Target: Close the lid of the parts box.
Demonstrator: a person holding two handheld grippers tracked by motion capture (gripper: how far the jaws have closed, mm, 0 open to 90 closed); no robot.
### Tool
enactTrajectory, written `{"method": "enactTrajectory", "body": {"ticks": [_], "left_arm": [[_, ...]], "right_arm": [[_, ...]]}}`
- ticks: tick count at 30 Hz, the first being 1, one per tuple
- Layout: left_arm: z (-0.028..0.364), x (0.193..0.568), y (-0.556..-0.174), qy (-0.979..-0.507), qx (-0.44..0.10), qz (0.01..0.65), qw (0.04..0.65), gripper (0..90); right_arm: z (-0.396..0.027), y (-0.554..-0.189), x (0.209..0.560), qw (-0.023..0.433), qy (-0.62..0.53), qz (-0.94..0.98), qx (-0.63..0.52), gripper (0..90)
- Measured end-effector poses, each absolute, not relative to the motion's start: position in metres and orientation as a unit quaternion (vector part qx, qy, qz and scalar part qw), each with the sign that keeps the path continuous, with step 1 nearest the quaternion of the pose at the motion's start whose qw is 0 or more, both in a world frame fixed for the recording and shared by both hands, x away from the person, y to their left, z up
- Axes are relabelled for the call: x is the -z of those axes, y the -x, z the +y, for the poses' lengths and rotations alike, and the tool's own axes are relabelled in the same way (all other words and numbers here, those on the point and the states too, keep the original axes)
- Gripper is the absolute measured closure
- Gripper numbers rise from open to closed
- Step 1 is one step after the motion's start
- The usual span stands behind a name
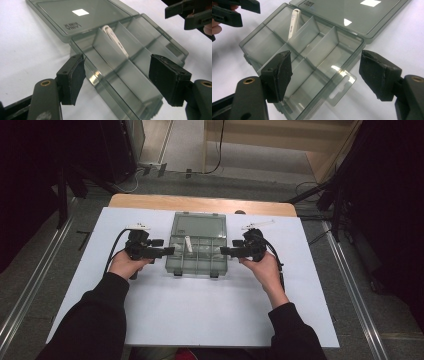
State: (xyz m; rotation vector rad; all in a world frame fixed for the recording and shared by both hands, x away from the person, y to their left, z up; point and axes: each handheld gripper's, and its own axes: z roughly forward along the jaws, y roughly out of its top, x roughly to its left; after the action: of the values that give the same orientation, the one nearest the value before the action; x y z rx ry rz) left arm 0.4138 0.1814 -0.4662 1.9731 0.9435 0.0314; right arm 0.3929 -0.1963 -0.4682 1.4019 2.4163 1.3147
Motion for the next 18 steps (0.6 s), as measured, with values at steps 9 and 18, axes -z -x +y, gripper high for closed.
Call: {"method": "enactTrajectory", "body": {"ticks": [9, 18], "left_arm": [[0.175, 0.463, -0.430, -0.799, -0.019, 0.393, 0.455, 29.0], [0.170, 0.463, -0.445, -0.794, -0.019, 0.400, 0.457, 29.1]], "right_arm": [[-0.200, -0.407, 0.467, 0.027, -0.471, 0.773, -0.424, 27.6], [-0.199, -0.422, 0.468, 0.033, -0.480, 0.768, -0.422, 28.2]]}}
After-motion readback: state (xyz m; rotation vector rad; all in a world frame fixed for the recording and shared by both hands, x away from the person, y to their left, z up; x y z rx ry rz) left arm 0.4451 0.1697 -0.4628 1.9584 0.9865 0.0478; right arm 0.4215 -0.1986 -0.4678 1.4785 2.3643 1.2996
